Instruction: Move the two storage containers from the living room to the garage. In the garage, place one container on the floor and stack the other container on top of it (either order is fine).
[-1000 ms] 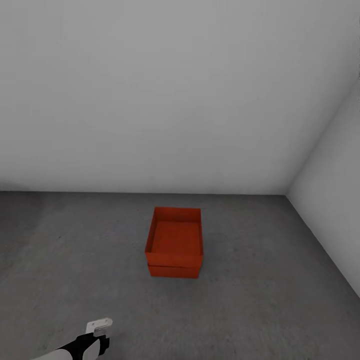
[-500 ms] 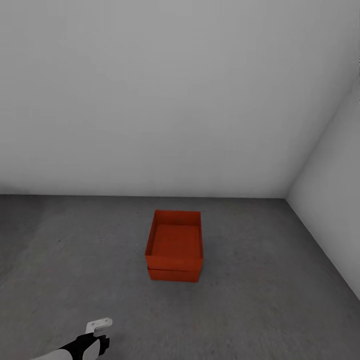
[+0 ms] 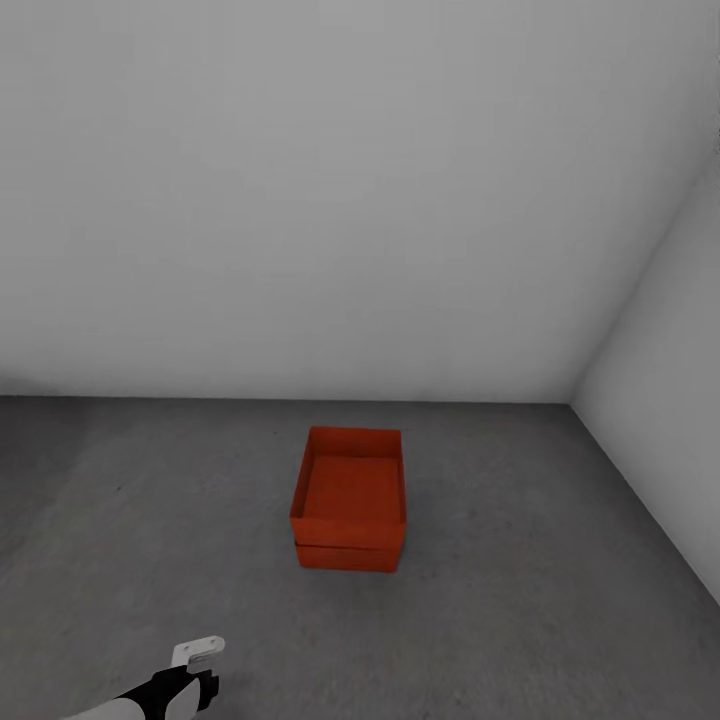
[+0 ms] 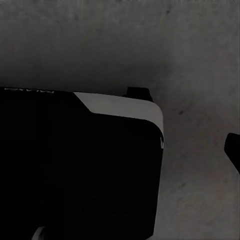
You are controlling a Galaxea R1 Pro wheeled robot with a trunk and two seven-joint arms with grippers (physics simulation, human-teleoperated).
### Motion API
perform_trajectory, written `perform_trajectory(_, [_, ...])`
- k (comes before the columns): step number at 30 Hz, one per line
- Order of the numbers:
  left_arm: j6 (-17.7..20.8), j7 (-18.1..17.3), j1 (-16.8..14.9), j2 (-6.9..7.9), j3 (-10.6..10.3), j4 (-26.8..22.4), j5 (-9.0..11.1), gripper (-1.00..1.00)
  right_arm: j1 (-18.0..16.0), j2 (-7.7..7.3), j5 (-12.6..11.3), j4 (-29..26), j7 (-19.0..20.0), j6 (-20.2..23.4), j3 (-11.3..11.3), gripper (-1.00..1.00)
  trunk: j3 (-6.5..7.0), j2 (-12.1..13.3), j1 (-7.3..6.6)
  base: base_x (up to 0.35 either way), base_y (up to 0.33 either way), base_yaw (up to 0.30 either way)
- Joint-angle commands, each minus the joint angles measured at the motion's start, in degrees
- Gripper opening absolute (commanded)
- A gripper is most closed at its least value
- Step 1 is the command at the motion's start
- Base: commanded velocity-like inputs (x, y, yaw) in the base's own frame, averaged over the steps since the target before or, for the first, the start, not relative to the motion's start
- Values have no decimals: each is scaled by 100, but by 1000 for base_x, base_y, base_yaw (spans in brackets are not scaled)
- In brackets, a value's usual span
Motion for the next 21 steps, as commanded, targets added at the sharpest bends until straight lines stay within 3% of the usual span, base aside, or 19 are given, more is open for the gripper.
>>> perform_trajectory(1, [21, 13, -4, 0, -49, 1, 42, 100, -7, 4, -59, 19, -10, -35, 49, 100, 4, -5, 1, 0, 0, 0])
perform_trajectory(21, [21, 13, -4, 0, -47, 1, 42, 100, -7, -5, -59, 19, -10, -35, 49, 100, 186, -5, 1, 0, 0, 0])
